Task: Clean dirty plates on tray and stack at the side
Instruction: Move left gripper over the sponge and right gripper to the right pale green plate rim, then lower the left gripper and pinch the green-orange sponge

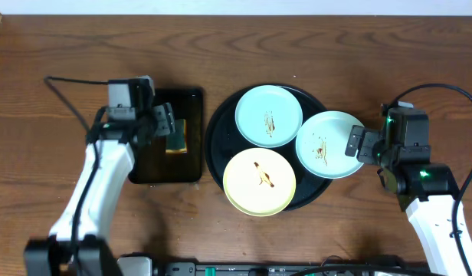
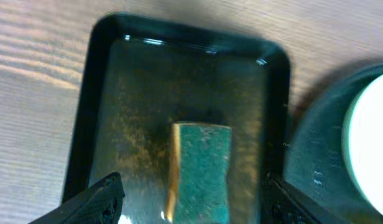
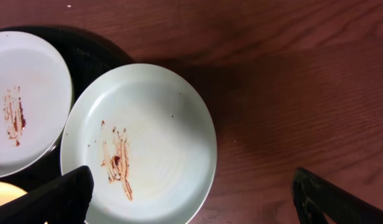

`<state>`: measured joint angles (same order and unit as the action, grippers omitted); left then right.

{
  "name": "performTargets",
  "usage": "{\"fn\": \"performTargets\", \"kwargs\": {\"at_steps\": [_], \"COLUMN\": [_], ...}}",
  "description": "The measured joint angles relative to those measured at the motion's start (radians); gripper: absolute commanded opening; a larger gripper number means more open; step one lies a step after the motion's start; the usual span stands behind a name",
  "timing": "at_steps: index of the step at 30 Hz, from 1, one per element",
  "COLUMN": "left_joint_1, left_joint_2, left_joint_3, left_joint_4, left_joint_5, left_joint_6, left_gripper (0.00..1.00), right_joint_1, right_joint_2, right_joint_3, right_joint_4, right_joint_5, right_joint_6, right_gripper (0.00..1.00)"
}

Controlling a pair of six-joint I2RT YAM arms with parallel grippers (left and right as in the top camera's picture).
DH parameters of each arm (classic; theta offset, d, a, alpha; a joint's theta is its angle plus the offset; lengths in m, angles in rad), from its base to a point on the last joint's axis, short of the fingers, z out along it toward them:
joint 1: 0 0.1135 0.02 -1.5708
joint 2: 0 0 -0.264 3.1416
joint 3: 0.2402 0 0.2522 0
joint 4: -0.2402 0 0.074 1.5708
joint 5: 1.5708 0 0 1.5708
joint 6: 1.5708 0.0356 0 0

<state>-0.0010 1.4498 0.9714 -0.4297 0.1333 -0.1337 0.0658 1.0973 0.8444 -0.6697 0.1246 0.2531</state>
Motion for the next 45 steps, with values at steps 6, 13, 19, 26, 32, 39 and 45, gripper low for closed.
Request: {"fn": "performTargets", "kwargs": {"at_steps": [6,13,19,26,32,39,45], "left_joint_1": [-0.041,-0.092,-0.097,-0.097,-0.098,-0.113,-0.16], "left_joint_2": [0.16,0.276,0.291,0.291,0.291,0.291,0.291], "left_joint_3": [0.0,0.0,0.0,0.0,0.0,0.001,0.002], "left_joint_4": [0.053,0.074,0.075,0.074,0.066,0.017,0.012], "left_joint_5": [-0.059,-0.077,-0.085,-0.088,-0.088,-0.139,-0.203], "left_joint_6": [0.005,0.031,0.034,0.035,0.033,0.016,0.006], "left_gripper": [0.71,0.64,0.59,0.54,0.52,0.52,0.52], "right_joint_1": [0.0,0.0,0.0,0.0,0.0,0.0,0.0], "right_joint_2": [0.0,0.0,0.0,0.0,0.0,0.0,0.0], "right_joint_3": [0.0,0.0,0.0,0.0,0.0,0.0,0.0], "right_joint_4": [-0.004,-0.006,-0.006,-0.007,-0.007,-0.007,-0.007], "right_joint_5": [0.001,0.001,0.002,0.003,0.003,0.003,0.003], "right_joint_6": [0.0,0.001,0.001,0.003,0.003,0.003,0.003], "right_gripper": [0.99,0.99,0.99,0.99,0.99,0.99,0.99]}}
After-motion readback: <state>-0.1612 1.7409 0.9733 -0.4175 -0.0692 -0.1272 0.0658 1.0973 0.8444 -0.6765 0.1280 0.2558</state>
